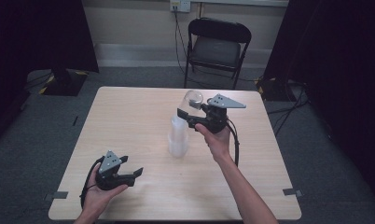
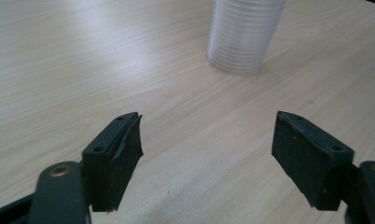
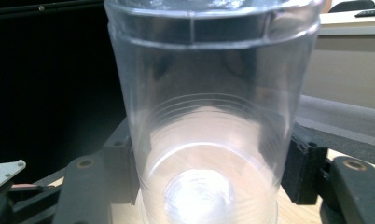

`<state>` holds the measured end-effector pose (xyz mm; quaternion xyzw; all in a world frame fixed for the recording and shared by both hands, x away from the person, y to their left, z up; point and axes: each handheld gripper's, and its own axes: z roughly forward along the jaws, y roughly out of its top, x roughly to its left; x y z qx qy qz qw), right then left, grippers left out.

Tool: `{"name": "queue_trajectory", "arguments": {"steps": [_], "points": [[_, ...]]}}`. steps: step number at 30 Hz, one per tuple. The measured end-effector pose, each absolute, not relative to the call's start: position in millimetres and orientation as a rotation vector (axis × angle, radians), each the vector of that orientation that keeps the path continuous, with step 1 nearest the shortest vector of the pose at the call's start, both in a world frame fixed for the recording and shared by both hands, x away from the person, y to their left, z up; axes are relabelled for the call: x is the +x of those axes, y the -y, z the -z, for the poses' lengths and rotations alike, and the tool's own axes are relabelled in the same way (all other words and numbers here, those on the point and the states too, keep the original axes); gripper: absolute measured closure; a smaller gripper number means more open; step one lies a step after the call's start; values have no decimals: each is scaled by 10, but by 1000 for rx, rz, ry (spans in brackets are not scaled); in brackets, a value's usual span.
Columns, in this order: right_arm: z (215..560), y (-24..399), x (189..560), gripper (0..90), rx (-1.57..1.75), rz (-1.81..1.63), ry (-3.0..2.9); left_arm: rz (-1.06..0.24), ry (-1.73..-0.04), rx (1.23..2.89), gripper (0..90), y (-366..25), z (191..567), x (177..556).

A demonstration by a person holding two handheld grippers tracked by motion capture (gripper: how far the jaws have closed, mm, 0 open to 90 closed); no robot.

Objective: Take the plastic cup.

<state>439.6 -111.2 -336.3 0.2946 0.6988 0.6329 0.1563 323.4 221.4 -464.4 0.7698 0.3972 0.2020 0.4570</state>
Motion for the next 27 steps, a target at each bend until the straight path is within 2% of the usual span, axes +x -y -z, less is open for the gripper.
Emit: {"name": "queue_trajectory", "arguments": {"steps": [8, 11, 18, 21, 25, 27], "points": [[3305, 1196, 4291, 346, 861, -1843, -1992, -503, -969, 1859, 269, -2197, 4636, 3222], [3302, 1246, 4269, 347, 900, -1861, -2011, -553, -969, 1864, 276, -2197, 4632, 3210], [3336, 1384, 4187, 348, 922, -1855, -2008, -569, -993, 1824, 279, -2240, 4597, 3201], [3395, 1447, 4159, 351, 963, -1846, -2014, -492, -980, 1805, 307, -2225, 4562, 3223], [3494, 1521, 4146, 352, 1023, -1856, -2020, -484, -939, 1819, 300, -2146, 4500, 3241], [3529, 1534, 4134, 352, 1038, -1854, -2024, -438, -924, 1832, 297, -2118, 4471, 3266]]}}
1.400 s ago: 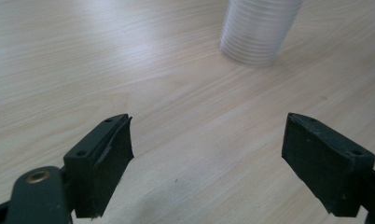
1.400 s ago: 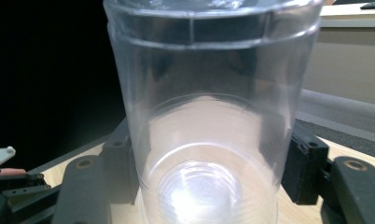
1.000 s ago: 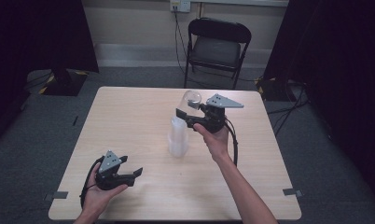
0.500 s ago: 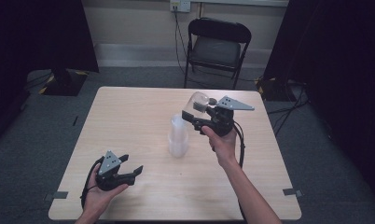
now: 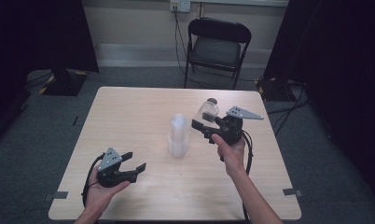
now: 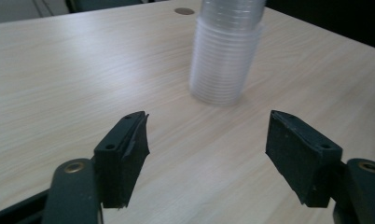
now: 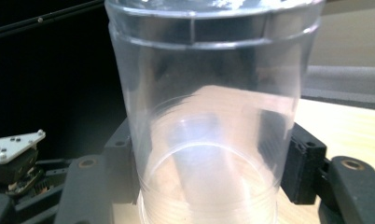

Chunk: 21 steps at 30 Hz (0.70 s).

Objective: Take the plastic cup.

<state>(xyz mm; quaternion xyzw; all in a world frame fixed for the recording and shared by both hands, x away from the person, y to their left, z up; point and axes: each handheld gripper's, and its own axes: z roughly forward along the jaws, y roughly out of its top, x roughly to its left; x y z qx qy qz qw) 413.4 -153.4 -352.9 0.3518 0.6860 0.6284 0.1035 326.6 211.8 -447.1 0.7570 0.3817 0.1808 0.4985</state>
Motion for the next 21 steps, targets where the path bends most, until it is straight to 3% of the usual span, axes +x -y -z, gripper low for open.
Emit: {"name": "queue_trajectory", "arguments": {"steps": [6, 13, 21], "points": [[3636, 1531, 4088, 354, 1099, -1856, -2056, -445, -880, 1852, 314, -2023, 4374, 3284], [3763, 1507, 4001, 356, 1138, -1875, -2083, -486, -816, 1868, 254, -1846, 4236, 3338], [3830, 1528, 3886, 357, 1152, -1840, -2099, -440, -773, 1842, 192, -1571, 4235, 3414]]}}
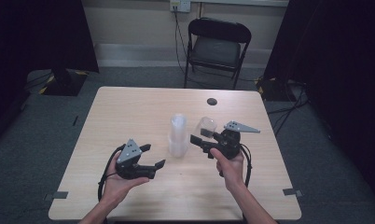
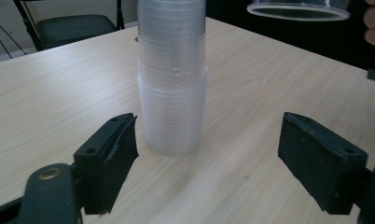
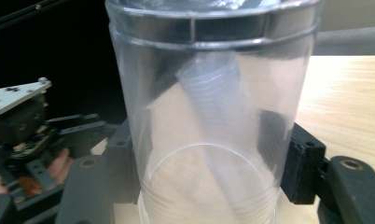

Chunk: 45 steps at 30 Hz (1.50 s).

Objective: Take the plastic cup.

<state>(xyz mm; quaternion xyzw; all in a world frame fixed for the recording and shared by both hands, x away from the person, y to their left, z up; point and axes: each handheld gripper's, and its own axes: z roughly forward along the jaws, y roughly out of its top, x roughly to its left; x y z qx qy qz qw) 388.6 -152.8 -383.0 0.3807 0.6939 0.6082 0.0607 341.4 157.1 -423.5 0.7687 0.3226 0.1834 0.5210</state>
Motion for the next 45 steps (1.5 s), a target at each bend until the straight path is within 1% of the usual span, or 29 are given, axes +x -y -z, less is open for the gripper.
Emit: {"name": "queue_trajectory", "arguments": {"steps": [1, 6, 9, 13, 16, 19, 20, 22, 29, 32, 34, 39, 45], "points": [[3833, 1533, 3869, 356, 1151, -1842, -2104, -435, -774, 1840, 189, -1528, 4241, 3422], [3856, 1550, 3768, 356, 1160, -1844, -2111, -396, -736, 1785, 291, -1348, 4242, 3454], [3883, 1564, 3703, 356, 1167, -1864, -2110, -398, -708, 1764, 317, -1280, 4236, 3443], [3924, 1601, 3670, 358, 1220, -1956, -2098, -412, -683, 1741, 395, -1238, 4264, 3391], [3937, 1616, 3664, 360, 1247, -1998, -2083, -418, -659, 1729, 432, -1222, 4267, 3347], [3942, 1594, 3651, 361, 1257, -2017, -2087, -445, -631, 1709, 476, -1202, 4294, 3311], [3944, 1581, 3647, 362, 1258, -2029, -2090, -477, -608, 1709, 482, -1200, 4304, 3301], [3944, 1546, 3629, 364, 1254, -2037, -2105, -514, -573, 1712, 541, -1197, 4325, 3284], [3972, 1419, 3572, 376, 1255, -2055, -2159, -593, -526, 1644, 594, -1198, 4365, 3244], [3979, 1381, 3562, 377, 1254, -2072, -2170, -581, -513, 1638, 631, -1176, 4380, 3234], [3971, 1366, 3556, 378, 1257, -2081, -2161, -599, -490, 1633, 649, -1162, 4383, 3224], [3945, 1342, 3544, 381, 1275, -2122, -2160, -620, -482, 1601, 666, -1150, 4376, 3200], [3964, 1273, 3523, 382, 1266, -2103, -2194, -601, -482, 1569, 684, -1131, 4362, 3169]]}}
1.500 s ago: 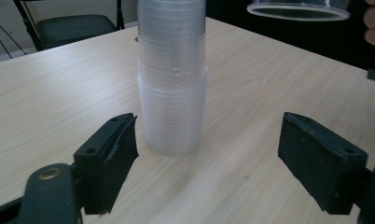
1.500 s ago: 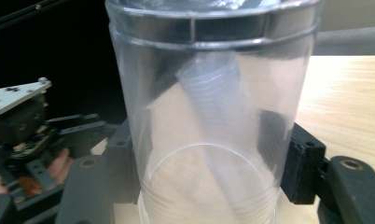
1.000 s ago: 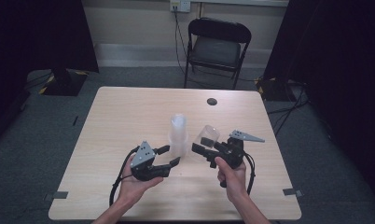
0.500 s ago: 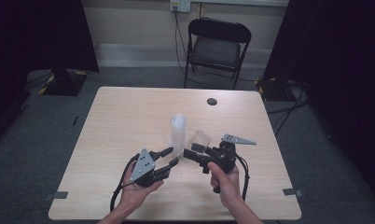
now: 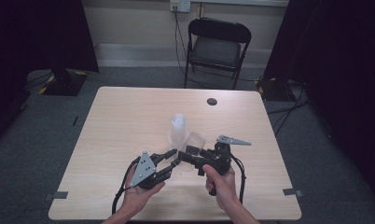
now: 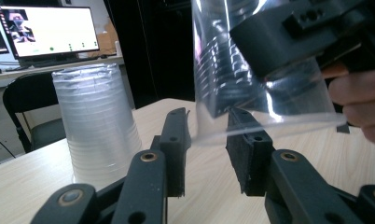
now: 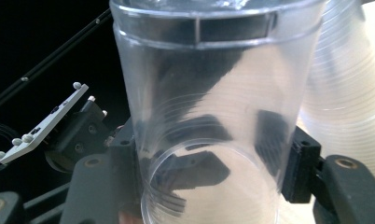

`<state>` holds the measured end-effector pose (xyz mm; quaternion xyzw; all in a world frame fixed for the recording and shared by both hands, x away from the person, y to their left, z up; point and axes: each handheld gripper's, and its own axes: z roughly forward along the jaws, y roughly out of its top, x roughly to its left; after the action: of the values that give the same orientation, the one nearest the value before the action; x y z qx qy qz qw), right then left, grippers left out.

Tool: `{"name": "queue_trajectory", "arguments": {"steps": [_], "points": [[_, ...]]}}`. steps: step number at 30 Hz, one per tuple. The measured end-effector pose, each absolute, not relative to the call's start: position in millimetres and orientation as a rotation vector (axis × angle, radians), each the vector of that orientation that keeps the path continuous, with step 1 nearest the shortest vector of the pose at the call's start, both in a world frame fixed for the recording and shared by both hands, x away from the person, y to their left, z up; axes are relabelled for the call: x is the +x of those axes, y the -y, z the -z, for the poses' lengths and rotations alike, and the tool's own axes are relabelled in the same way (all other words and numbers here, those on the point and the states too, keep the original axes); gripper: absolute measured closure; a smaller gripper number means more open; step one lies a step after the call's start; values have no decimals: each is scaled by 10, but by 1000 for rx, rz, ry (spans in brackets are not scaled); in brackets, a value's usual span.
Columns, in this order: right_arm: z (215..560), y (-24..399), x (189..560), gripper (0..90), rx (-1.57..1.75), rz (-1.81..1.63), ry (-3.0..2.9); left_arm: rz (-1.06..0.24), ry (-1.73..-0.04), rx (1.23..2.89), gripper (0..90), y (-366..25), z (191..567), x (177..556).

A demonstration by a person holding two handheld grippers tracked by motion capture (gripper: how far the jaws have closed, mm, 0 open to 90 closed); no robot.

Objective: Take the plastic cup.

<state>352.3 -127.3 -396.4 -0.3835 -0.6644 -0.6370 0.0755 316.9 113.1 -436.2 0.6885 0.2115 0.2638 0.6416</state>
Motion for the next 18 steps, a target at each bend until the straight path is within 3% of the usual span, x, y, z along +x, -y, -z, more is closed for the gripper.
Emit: {"name": "queue_trajectory", "arguments": {"steps": [18], "points": [[4000, 1134, 3492, 384, -1124, 1821, 1925, -676, -462, 1564, 667, -1088, 4355, 3105]]}}
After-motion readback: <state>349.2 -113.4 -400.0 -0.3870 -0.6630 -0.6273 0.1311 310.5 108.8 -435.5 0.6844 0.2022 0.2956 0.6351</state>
